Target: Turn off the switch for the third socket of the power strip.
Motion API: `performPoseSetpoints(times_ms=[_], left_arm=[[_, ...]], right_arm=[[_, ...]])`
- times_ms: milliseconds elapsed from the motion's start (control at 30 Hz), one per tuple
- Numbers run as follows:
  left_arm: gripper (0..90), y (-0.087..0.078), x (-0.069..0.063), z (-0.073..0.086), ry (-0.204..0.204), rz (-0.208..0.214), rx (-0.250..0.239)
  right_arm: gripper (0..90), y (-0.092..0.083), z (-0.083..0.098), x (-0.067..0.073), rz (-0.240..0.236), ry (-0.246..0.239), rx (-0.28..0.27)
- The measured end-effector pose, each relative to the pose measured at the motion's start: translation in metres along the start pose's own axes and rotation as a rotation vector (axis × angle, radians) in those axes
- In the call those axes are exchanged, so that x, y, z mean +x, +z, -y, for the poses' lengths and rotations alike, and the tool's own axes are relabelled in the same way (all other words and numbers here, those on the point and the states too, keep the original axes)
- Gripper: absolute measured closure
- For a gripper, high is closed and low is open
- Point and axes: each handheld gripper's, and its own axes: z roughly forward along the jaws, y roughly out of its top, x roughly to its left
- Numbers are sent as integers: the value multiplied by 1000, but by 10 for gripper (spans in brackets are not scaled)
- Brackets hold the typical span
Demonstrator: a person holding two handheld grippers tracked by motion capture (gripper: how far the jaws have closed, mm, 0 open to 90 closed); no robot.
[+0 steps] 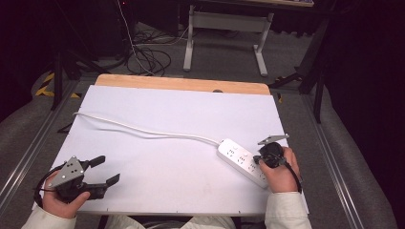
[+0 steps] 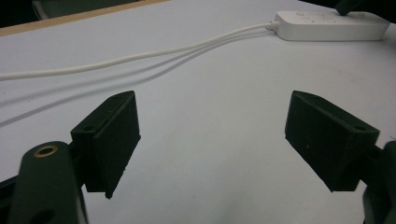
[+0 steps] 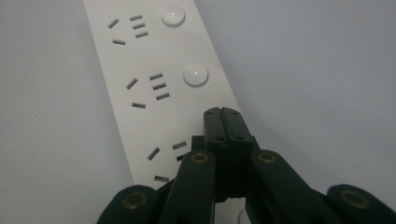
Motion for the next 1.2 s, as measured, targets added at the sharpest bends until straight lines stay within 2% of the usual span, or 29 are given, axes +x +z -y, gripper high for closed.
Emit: performPoseSetpoints(times_ms=[133,633,1033,1100,1200], left_arm=[[184,0,1,0,9,-4,2],[183,0,0,0,4,0,1],[183,-1,0,0,6,-2,4],[183,0,0,0,-1,1,3],[183,0,0,0,0,1,4]], right_arm=[[900,0,2,1,3,1,-12],[900,1,6,4,30,7,-33],[900,1,7,3,22,13,-45],[900,-1,7,3,17,16,-66],[900,-7,11,0,18,13,-130]])
